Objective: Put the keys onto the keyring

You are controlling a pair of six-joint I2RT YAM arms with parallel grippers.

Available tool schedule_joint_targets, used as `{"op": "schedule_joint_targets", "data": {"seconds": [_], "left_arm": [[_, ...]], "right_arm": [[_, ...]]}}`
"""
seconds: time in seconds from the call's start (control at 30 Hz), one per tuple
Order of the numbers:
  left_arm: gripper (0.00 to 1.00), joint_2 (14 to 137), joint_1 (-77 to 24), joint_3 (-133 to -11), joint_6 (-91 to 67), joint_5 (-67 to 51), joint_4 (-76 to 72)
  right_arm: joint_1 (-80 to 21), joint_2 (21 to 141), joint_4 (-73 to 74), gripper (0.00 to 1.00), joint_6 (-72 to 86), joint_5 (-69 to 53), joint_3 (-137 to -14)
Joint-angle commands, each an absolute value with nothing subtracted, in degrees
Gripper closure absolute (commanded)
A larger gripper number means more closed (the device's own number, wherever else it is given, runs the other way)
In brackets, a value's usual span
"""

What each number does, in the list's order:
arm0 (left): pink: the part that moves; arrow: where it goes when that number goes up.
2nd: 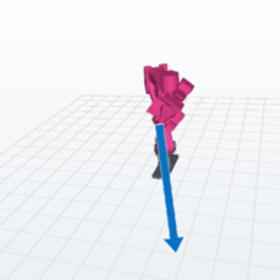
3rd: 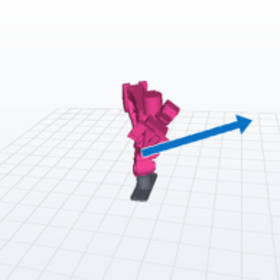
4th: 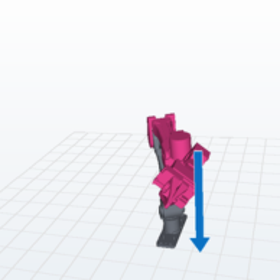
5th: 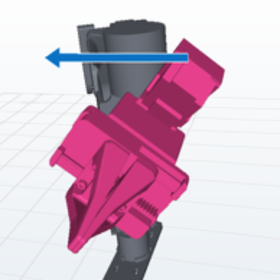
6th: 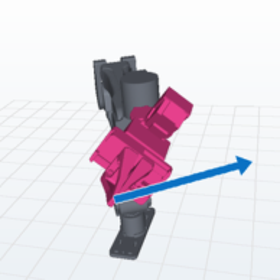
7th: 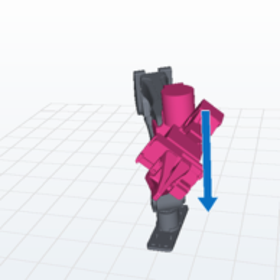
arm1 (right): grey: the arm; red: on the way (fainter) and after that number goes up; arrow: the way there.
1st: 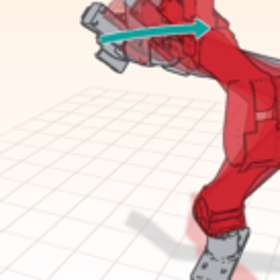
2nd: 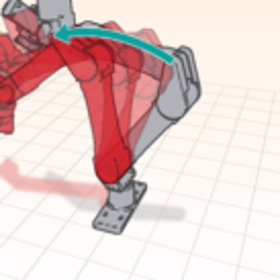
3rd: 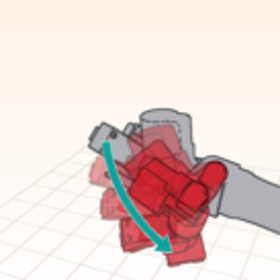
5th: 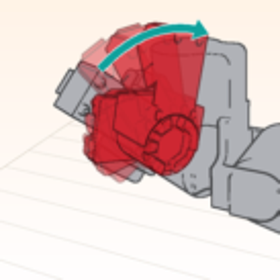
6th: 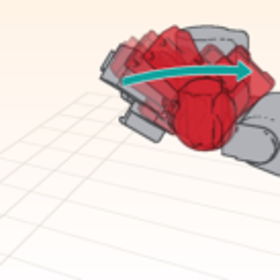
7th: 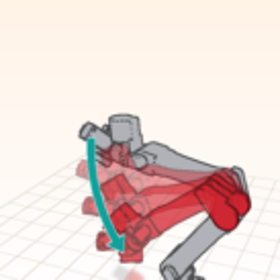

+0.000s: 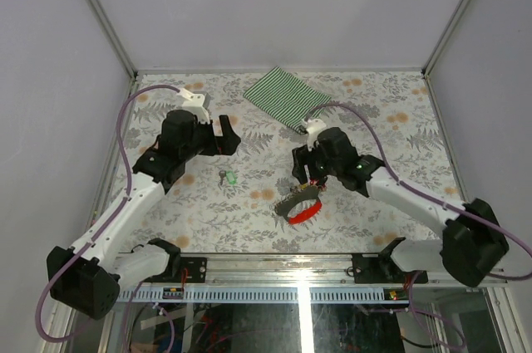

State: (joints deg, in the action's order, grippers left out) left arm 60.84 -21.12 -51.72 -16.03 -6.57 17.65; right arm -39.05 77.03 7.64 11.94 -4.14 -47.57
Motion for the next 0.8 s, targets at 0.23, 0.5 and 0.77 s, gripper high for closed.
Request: {"op": "schedule_joint_targets", "data": {"seconds": [0.23, 0.5, 0.77], "left_arm": [[0.00, 61.23, -20.54, -55.10, -24.47, 5.03, 25.99], [0.00, 50.99, -20.55, -50.74, -23.38, 7.12, 25.96], [0.00, 37.04, -20.57, -45.50, -24.38, 12.92, 27.84]], "right_arm": [[-38.58, 51.23, 11.81, 0.01, 10.76, 5.17, -48.28], [-38.58, 33.79, 17.93, 0.01, 10.06, 15.99, -48.18], [-38.58, 22.14, 21.29, 0.01, 10.84, 22.89, -46.45]]}}
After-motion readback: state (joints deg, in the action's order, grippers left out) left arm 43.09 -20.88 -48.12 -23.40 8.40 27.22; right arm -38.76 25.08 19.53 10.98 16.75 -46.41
